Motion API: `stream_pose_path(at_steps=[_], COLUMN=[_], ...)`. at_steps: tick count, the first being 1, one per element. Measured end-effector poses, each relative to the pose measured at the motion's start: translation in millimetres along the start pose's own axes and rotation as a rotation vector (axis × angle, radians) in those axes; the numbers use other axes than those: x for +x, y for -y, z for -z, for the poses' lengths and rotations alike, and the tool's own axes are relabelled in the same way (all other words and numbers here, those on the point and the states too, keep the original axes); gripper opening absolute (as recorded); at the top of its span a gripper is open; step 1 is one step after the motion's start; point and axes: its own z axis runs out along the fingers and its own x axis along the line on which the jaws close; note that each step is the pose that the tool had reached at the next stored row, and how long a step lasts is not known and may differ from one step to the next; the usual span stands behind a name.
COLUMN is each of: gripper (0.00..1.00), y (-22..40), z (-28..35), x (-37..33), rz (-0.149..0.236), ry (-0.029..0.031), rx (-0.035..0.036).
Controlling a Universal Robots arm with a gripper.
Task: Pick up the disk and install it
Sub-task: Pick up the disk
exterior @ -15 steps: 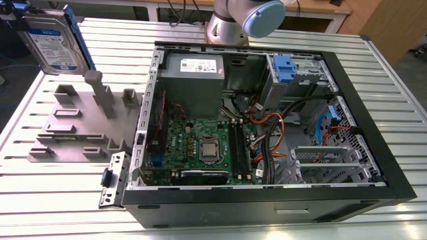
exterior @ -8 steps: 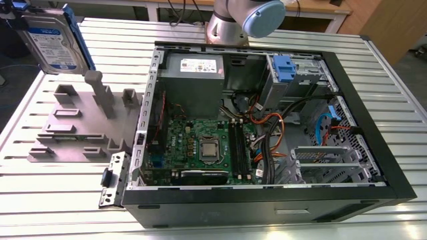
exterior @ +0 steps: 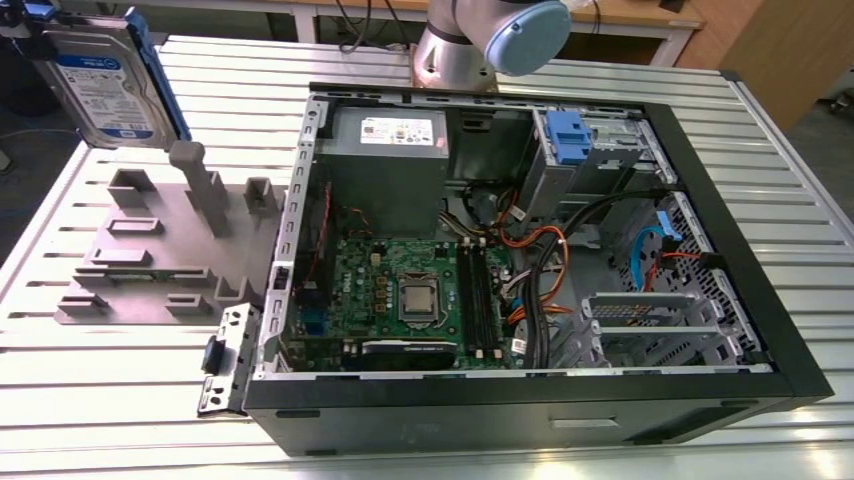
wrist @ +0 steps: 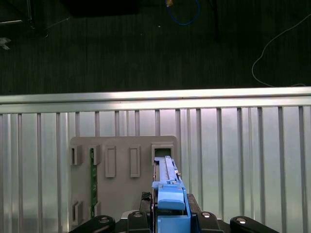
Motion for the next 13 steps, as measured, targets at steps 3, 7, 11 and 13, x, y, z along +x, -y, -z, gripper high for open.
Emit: stream_pose_path(at_steps=[3,7,11,13], gripper=[0.36,0.36,0.36,0.36], y=[0.0,0.0,0.0,0.0], z=[17.2,22.2,22.6,22.7], x=[0.4,0.5,0.5,0.5], rz=[0.000,0.000,0.000,0.000], ry=[-0.0031,-0.0039,-0.0040,-0.0040], rx=[0.0001,0.0002,0.0001,0.0002])
